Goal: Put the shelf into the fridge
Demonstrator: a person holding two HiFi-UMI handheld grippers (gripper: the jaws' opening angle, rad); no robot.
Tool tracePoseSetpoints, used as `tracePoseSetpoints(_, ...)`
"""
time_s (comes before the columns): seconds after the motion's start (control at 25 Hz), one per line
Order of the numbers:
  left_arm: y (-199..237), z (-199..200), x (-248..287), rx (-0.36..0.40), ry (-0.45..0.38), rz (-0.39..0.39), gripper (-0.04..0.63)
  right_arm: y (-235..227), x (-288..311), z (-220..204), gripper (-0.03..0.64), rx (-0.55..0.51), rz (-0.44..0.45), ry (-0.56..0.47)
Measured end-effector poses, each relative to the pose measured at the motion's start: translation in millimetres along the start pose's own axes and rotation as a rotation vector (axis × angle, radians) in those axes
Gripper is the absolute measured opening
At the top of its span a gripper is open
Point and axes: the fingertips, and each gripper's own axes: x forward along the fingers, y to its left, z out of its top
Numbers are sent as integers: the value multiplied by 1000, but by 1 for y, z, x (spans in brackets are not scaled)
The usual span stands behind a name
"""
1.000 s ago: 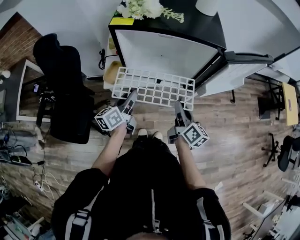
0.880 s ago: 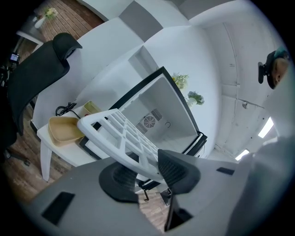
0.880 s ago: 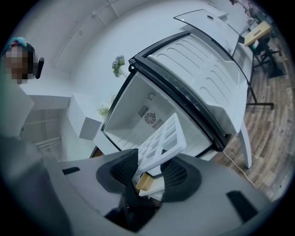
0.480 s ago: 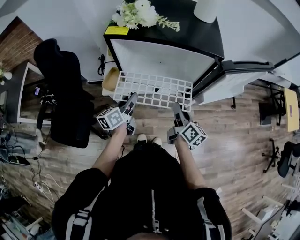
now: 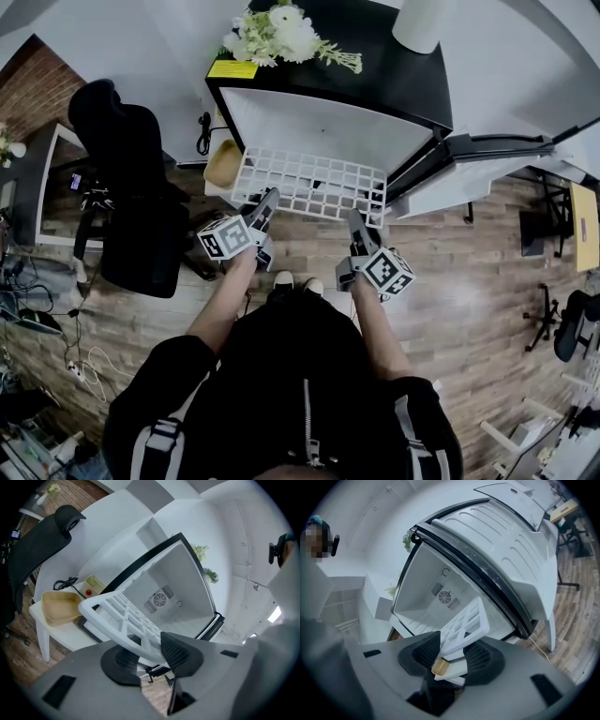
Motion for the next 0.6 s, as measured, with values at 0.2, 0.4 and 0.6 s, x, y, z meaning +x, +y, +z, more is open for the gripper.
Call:
tracePoseSetpoints(0.2,-1,1,9,-1,5,-14,132,-4,5,3,155,3,-4,0)
tracePoseSetpoints(0.4,0,3,11,11,8,-12,132,-5,8,4,156,3,-4,-2)
tracePoseSetpoints(0.6,2,1,13,6,10,-6,132,-6,11,7,155,0,-3,-2)
